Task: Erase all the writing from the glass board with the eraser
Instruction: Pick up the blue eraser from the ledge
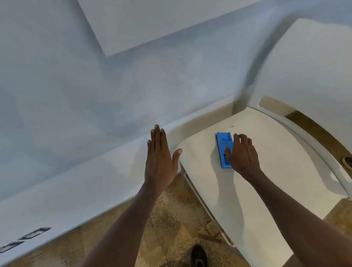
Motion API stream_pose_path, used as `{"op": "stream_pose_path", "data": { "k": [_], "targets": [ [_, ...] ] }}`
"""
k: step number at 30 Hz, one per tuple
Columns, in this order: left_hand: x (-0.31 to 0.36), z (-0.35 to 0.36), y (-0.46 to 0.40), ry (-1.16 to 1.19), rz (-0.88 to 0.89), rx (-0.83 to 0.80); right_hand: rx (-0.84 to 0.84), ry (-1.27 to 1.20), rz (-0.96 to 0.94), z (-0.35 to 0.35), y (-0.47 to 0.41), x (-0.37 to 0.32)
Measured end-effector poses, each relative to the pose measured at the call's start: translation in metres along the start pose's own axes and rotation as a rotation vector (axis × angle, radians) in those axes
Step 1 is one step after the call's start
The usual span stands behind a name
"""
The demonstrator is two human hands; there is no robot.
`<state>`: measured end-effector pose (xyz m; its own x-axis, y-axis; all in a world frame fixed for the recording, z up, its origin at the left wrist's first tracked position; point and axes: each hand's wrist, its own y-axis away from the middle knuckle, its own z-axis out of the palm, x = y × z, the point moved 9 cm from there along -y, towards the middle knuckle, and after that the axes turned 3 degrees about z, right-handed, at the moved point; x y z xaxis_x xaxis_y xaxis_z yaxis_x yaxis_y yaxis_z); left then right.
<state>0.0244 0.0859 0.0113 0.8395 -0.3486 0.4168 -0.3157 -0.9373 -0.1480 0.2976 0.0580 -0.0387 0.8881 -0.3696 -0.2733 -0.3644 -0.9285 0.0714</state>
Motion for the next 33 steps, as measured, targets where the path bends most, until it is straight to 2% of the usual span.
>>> {"op": "stream_pose_path", "data": {
  "k": [7,18,23,33],
  "targets": [
    [-0.001,0.023,-0.009,-0.013,0.0,-0.041,-0.107,-0.046,0.085,0.031,-0.001,0.006],
    [-0.018,0.025,-0.014,-0.013,0.014,-0.005,-0.152,-0.08,0.094,0.065,0.001,0.009],
    [-0.022,0.014,-0.014,-0.027,0.028,0.032,-0.081,-0.087,0.087,0.056,0.001,-0.001],
    [-0.04,-0.065,-0.003,-0.127,-0.014,0.16,0.153,-0.214,-0.159,-0.034,0.027,-0.096]
  ]
}}
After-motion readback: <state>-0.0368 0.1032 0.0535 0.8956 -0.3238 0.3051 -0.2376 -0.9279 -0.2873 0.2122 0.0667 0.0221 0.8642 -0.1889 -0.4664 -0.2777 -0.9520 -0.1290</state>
